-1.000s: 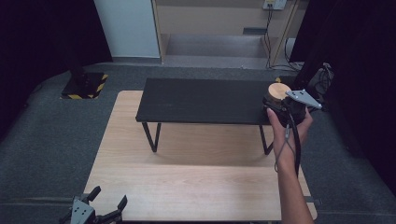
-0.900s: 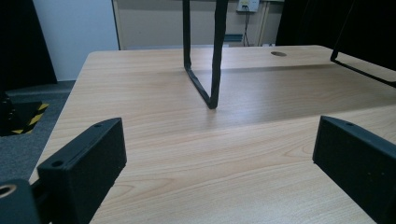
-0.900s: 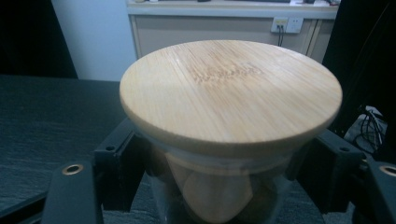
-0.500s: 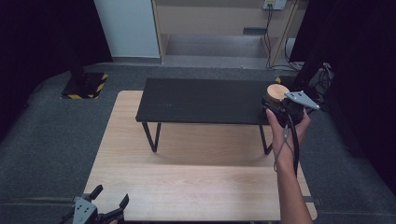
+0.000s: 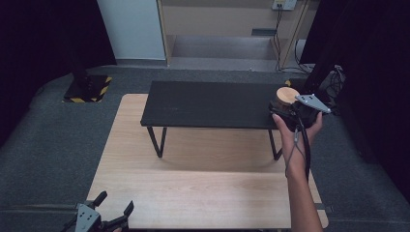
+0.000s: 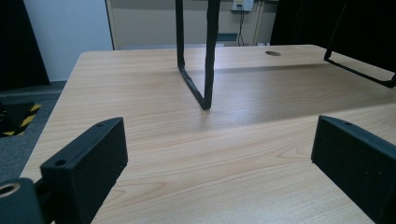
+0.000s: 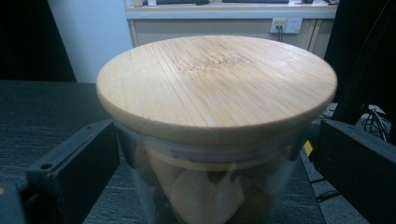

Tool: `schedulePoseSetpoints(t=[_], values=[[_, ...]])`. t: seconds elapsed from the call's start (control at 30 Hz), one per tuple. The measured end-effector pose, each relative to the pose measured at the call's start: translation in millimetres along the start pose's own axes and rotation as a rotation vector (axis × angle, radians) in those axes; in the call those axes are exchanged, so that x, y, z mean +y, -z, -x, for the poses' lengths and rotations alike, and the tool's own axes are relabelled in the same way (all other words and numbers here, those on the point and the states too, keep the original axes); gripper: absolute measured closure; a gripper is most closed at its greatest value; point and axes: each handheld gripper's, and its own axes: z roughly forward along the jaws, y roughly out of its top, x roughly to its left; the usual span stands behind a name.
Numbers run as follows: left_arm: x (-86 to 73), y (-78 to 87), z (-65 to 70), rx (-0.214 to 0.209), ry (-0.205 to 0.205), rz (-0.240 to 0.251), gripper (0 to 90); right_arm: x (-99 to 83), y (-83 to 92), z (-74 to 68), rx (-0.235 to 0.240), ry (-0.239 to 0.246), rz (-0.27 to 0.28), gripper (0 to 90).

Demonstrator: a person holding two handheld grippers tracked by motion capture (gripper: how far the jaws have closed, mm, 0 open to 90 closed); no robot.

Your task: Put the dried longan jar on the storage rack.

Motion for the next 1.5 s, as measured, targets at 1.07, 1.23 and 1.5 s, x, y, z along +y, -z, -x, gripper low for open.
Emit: schedulePoseSetpoints(t=[1.07, 1.23, 1.5], values=[[2.4, 3.0, -0.6, -0.002, -0.001, 0.016, 2.4, -17.7, 44.6, -2.5, 0.021, -0.028, 0.027, 0.5], [3.6, 1.5, -1.0, 0.000, -0.007, 0.016, 2.3, -38.1, 64.5, -5.4, 0.040, -0.031, 0.038, 0.5], [3.0, -2.7, -1.5, 0.018, 0.001, 0.017, 2.1, -76.2, 101.1, -9.5, 0.063, -0.041, 0.050, 0.7]])
